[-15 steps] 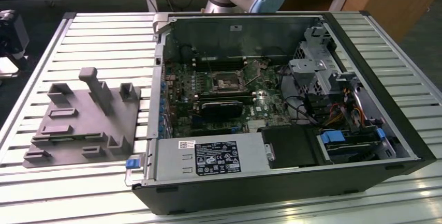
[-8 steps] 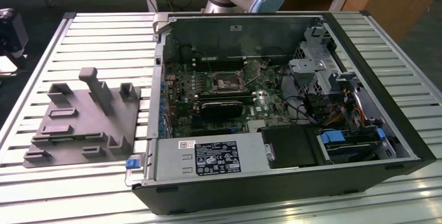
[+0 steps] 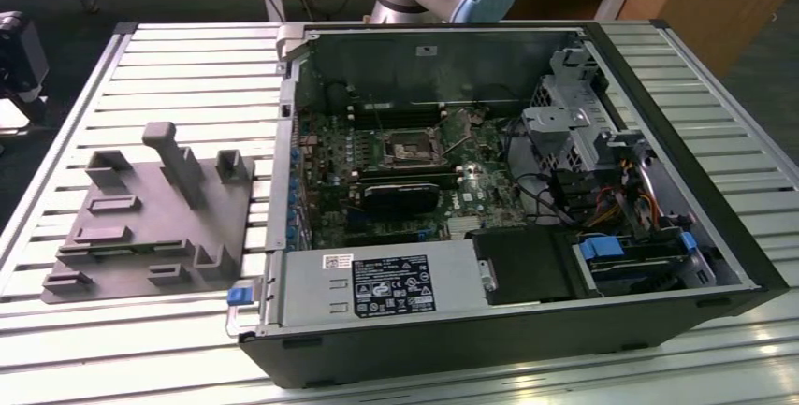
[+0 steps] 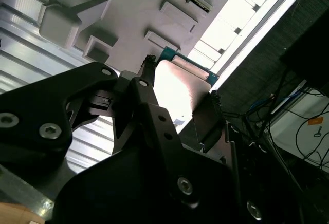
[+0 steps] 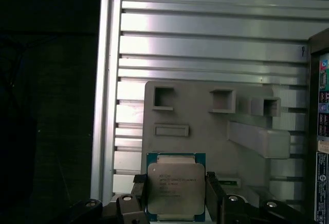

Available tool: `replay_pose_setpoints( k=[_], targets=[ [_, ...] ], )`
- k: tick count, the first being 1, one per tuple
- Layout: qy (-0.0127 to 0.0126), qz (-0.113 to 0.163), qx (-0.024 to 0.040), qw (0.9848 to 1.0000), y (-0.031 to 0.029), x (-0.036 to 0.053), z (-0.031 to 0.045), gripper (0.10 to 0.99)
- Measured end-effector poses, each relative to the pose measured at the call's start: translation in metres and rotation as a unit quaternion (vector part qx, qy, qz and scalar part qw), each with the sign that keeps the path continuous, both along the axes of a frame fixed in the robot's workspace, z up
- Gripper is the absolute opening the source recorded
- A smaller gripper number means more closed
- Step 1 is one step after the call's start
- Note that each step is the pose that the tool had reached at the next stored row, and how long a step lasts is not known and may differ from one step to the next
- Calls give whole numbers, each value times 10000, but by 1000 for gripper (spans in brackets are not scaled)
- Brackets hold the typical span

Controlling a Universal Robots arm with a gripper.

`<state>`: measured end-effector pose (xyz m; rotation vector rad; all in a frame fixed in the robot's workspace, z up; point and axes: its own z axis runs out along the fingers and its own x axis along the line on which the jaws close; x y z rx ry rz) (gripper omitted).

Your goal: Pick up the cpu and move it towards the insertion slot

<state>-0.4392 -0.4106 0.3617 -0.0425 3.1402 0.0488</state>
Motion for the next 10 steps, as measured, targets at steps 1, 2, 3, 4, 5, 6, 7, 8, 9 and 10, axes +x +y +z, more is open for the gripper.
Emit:
replay_pose_setpoints(
  k=[1,2,3,4,5,6,7,8,9,10],
  targets=[
    [0,0,0,10000,0,0,4,541],
    [0,0,0,10000,0,0,8,541],
    [0,0,0,10000,0,0,11,541],
    [0,0,0,10000,0,0,15,541],
    [1,0,0,10000,0,0,18,541],
    [1,0,-1,10000,0,0,22,541],
    [1,0,0,10000,0,0,25,541],
    [0,0,0,10000,0,0,29,541],
    [0,0,0,10000,0,0,33,541],
    [0,0,0,10000,0,0,36,541]
  ],
)
